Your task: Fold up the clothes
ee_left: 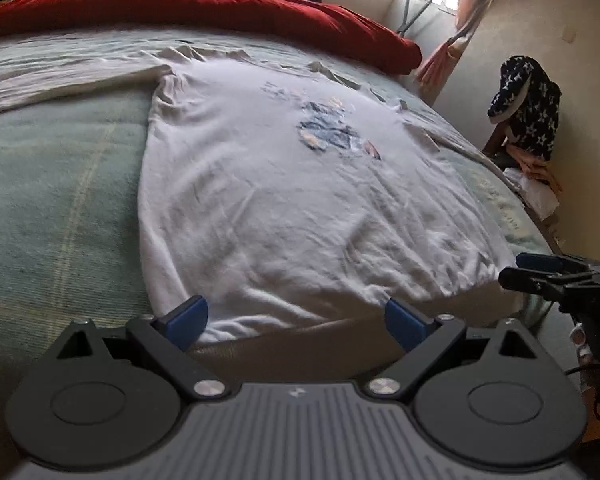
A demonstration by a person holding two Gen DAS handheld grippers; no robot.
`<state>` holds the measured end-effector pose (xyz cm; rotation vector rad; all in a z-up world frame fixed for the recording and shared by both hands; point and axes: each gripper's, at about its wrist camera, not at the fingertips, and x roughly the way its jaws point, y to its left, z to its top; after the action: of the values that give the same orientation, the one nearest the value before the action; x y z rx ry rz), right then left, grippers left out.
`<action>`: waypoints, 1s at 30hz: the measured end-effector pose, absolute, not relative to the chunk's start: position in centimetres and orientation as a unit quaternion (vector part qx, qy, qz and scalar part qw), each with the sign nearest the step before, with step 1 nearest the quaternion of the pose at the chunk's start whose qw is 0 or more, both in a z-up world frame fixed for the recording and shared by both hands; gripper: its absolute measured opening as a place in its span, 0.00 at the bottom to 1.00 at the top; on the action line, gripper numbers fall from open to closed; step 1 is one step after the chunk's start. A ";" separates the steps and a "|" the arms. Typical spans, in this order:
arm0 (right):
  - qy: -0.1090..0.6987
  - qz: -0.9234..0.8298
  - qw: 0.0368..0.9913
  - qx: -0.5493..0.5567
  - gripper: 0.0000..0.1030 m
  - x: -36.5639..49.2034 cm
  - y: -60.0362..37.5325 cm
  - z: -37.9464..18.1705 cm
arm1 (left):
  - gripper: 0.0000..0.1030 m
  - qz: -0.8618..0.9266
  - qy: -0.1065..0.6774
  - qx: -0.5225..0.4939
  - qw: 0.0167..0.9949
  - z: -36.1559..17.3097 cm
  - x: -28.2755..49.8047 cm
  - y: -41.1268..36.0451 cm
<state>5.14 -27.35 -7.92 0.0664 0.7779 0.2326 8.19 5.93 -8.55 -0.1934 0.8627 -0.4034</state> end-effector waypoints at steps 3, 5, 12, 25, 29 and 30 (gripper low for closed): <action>0.366 0.120 0.923 0.027 1.00 5.9 -27.5 -7.1 | 0.92 -0.189 0.396 -0.094 0.894 -7.4 9.0 5.9; 0.358 0.119 0.926 0.022 1.00 6.7 -27.4 -6.8 | 0.92 -0.185 0.388 -0.094 0.898 -6.9 9.8 5.7; 0.348 0.121 0.929 0.029 1.00 7.8 -27.2 -6.3 | 0.92 -0.177 0.417 -0.097 0.886 -9.5 10.7 5.0; 0.318 0.145 0.937 -0.015 1.00 15.1 -25.0 -5.6 | 0.93 -0.149 0.420 -0.096 0.890 -6.5 14.1 6.1; 0.306 0.145 0.941 -0.016 1.00 20.5 -24.2 -5.0 | 0.93 -0.155 0.402 -0.088 0.898 -2.0 18.7 5.7; 0.314 0.148 0.938 -0.012 1.00 21.8 -24.1 -5.3 | 0.93 -0.161 0.403 -0.093 0.896 -0.9 20.3 5.3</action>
<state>21.84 -24.12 -5.30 -0.0246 0.6413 0.3021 20.29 5.25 -0.94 -0.1924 0.8343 -0.3329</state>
